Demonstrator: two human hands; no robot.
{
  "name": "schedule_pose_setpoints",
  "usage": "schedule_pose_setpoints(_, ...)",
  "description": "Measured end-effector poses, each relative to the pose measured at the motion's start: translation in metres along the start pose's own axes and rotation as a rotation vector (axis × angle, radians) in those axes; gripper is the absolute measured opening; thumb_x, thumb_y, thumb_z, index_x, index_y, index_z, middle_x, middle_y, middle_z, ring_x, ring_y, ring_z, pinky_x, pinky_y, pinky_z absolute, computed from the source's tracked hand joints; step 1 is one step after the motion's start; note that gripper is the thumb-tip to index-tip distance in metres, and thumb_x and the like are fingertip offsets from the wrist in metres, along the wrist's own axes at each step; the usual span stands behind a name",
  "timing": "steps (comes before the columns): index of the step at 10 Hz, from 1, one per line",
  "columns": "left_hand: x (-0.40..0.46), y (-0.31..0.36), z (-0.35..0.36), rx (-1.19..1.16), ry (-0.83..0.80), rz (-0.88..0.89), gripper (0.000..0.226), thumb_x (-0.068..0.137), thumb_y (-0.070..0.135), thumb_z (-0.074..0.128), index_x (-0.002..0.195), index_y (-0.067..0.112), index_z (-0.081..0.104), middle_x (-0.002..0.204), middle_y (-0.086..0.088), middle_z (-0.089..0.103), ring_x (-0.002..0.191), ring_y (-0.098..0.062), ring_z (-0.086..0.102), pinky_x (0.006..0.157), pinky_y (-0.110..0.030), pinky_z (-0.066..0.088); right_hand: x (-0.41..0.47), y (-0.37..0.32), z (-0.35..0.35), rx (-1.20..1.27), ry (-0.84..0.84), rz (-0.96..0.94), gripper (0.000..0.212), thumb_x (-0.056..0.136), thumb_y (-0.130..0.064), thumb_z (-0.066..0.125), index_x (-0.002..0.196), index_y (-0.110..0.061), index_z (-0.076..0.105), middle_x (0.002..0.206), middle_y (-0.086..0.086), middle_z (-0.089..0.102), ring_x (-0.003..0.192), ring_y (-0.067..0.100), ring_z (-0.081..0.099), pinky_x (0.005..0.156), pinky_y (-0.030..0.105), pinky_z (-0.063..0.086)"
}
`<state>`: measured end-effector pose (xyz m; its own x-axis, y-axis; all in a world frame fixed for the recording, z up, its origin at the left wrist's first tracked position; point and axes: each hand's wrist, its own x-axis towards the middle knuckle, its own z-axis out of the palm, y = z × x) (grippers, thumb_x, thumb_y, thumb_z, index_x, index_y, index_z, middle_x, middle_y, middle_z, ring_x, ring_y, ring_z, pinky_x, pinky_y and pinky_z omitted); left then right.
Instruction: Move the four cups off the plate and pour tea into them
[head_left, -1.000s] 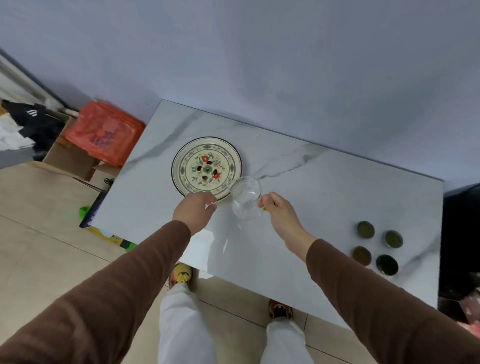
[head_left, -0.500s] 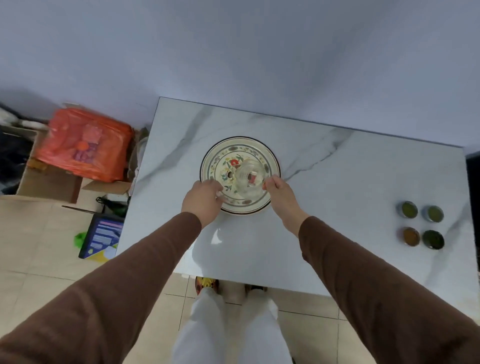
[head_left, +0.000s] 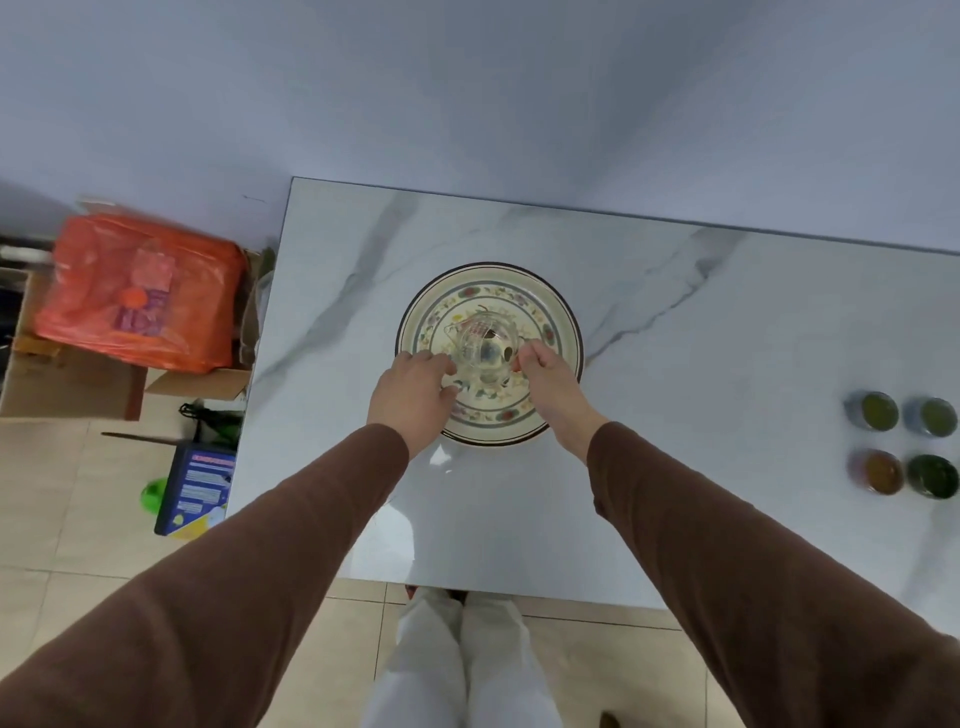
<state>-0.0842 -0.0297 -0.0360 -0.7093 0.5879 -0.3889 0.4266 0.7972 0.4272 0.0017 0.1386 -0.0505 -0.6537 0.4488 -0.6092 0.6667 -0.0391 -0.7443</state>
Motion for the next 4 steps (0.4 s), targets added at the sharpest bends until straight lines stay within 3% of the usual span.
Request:
schedule_pose_setpoints(2,-0.004,0.004,0.000,0.018,-0.007,-0.006,0.026,0.093,0.024,0.054,0.117,0.018,0.063,0.110,-0.004,0.063,0.106,-0.026,0.050,0.087,-0.042,0.046,0.005,0.003,-0.002,-0.091,0.020,-0.060,0.031,0.104,-0.024,0.039,0.091,-0.004,0.059,0.107,0.012,0.052,0.092,0.018,0.050,0.079,0.029,0.039)
schedule_pose_setpoints(3,-0.012,0.009,-0.006,0.021,-0.030,-0.014,0.027,0.094,0.025,0.054,0.119,0.019,0.063,0.111,-0.003,0.063,0.108,-0.026,0.050,0.087,-0.041,0.047,-0.001,0.002,-0.007,-0.135,0.044,-0.062,0.028,0.101,-0.033,0.048,0.108,-0.008,0.059,0.126,0.009,0.046,0.108,0.019,0.051,0.097,0.033,0.041)
schedule_pose_setpoints(4,-0.023,0.015,-0.016,0.024,-0.044,-0.012,0.029,0.094,0.025,0.054,0.121,0.019,0.062,0.116,-0.003,0.063,0.111,-0.026,0.050,0.090,-0.042,0.046,-0.020,0.004,-0.024,-0.300,0.084,-0.068,0.037,0.099,-0.032,0.053,0.127,-0.008,0.051,0.133,0.007,0.043,0.110,0.018,0.050,0.095,0.029,0.039)
